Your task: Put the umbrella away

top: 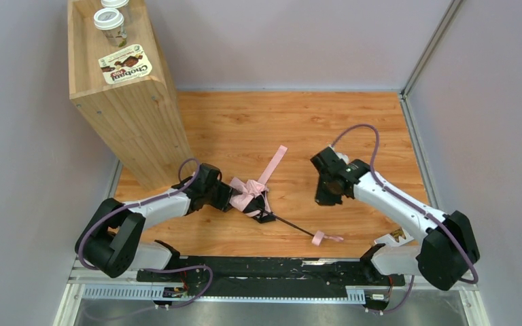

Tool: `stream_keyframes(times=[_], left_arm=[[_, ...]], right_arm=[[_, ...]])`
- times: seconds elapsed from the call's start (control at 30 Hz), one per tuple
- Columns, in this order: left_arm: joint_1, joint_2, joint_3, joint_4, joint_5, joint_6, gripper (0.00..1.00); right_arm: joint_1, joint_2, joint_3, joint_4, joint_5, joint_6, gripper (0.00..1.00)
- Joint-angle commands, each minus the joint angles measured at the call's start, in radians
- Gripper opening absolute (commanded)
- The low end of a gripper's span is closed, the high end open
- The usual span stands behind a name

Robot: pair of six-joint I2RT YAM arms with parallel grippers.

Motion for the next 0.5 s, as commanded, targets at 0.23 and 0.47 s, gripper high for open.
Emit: stream_keyframes(times=[0.23, 0.47], left_arm=[[0.001, -0.005, -0.083, -0.189, -0.191, -0.055, 0.00], [0.001, -0.019, -0.079, -0.188, -0.202, -0.046, 0.00]], right_arm=[[-0.059, -0.359, -0.324, -0.302, 0.074, 0.315, 0.00], [-0.060, -0.376, -0.367, -0.309, -0.043, 0.285, 0.00]])
